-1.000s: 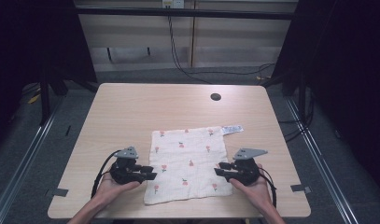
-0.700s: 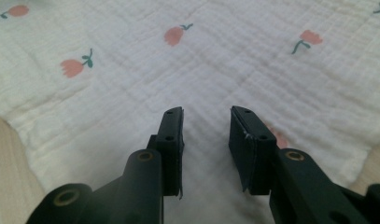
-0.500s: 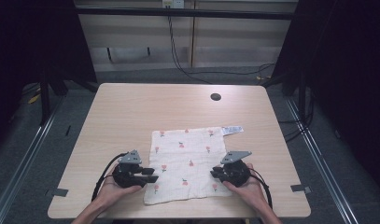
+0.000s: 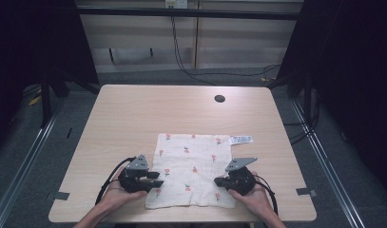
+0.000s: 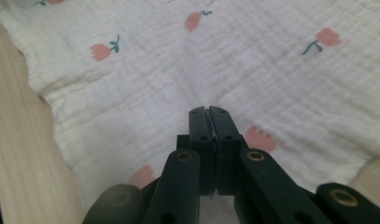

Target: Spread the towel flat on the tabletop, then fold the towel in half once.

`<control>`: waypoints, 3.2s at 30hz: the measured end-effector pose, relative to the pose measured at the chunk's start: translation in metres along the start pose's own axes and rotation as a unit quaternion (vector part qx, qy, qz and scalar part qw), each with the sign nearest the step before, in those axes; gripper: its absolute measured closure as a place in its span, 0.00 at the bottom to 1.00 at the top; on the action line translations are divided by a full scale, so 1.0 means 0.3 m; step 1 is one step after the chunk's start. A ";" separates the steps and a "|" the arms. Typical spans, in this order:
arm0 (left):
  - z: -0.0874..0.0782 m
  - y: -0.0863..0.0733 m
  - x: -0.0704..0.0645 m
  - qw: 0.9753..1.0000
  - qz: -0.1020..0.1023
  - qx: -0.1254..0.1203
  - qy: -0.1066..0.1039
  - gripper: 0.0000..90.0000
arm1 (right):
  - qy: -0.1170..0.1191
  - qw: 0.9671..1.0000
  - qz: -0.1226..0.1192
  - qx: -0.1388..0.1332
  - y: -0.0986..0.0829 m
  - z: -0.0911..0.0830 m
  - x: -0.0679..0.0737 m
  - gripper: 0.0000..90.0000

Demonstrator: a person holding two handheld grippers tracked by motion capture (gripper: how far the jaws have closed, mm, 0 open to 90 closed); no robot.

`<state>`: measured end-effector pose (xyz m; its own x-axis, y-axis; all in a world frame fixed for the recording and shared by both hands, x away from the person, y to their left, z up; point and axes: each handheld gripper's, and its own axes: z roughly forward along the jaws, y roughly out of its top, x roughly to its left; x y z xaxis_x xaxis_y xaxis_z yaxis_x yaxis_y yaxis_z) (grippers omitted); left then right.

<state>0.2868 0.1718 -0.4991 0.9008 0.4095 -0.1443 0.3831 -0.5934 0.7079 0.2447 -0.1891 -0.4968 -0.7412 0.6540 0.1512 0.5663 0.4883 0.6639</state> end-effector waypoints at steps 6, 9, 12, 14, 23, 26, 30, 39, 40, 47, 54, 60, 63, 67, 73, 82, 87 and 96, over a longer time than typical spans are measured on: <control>-0.012 -0.005 -0.011 1.000 0.018 0.012 -0.001 0.87 | 0.004 1.000 0.002 0.005 -0.014 -0.013 0.022 0.99; -0.016 -0.012 -0.015 1.000 0.009 0.012 -0.007 0.96 | 0.008 1.000 0.001 0.004 -0.016 -0.015 0.023 0.99; -0.026 -0.016 -0.028 1.000 0.006 0.021 -0.008 0.99 | 0.009 1.000 0.002 0.007 -0.021 -0.019 0.031 0.99; -0.031 -0.020 -0.041 1.000 0.006 0.026 -0.009 1.00 | 0.011 1.000 0.004 0.010 -0.026 -0.024 0.039 0.99; -0.042 -0.029 -0.042 0.999 -0.012 0.031 -0.028 1.00 | 0.016 1.000 0.003 0.007 -0.036 -0.028 0.053 0.99; -0.041 -0.031 -0.031 0.999 -0.023 0.022 -0.040 0.95 | 0.014 1.000 0.004 0.001 -0.031 -0.027 0.050 0.85; -0.058 -0.021 -0.021 0.998 -0.032 -0.002 -0.048 0.77 | 0.008 0.999 0.019 -0.037 -0.013 -0.057 0.021 0.77; -0.080 0.016 0.057 0.997 -0.068 -0.031 -0.033 0.69 | -0.053 0.995 0.041 -0.067 0.067 -0.076 -0.155 0.75; -0.094 0.037 0.077 0.996 -0.074 -0.047 -0.021 0.68 | -0.060 0.995 0.039 -0.069 0.078 -0.072 -0.175 0.75; -0.113 0.145 0.130 0.994 -0.067 -0.081 -0.008 0.68 | -0.092 0.992 0.054 -0.064 0.168 -0.053 -0.314 0.75; -0.060 0.170 0.289 0.987 -0.129 -0.098 0.003 0.70 | -0.112 0.989 0.085 -0.053 0.199 -0.013 -0.425 0.65; -0.021 0.147 0.348 0.986 -0.135 -0.094 0.018 0.66 | -0.100 0.989 0.097 -0.047 0.182 0.019 -0.448 0.65; -0.011 0.141 0.352 0.988 -0.129 -0.083 0.020 0.66 | -0.100 0.991 0.086 -0.029 0.174 0.043 -0.439 0.67; 0.001 0.137 0.357 0.989 -0.127 -0.075 0.028 0.63 | -0.098 0.991 0.087 -0.026 0.165 0.061 -0.440 0.67; 0.023 0.131 0.409 0.987 -0.141 -0.072 0.039 0.68 | -0.109 0.992 0.059 -0.007 0.166 0.079 -0.414 0.70; 0.076 0.137 0.400 0.988 -0.135 -0.056 0.041 0.70 | -0.092 0.993 0.068 -0.016 0.157 0.079 -0.400 0.95; 0.076 0.153 0.392 0.988 -0.137 -0.069 0.037 0.70 | -0.088 0.993 0.072 -0.024 0.151 0.079 -0.402 0.95; 0.107 0.180 0.377 0.991 -0.117 -0.034 0.058 0.70 | -0.089 0.993 0.073 -0.032 0.138 0.075 -0.395 0.95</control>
<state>0.4161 0.1638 -0.4994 0.7585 0.6089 -0.2321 0.5600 -0.4269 0.7101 0.3640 -0.2336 -0.5037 -0.5741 0.8097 0.1216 0.6350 0.3466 0.6904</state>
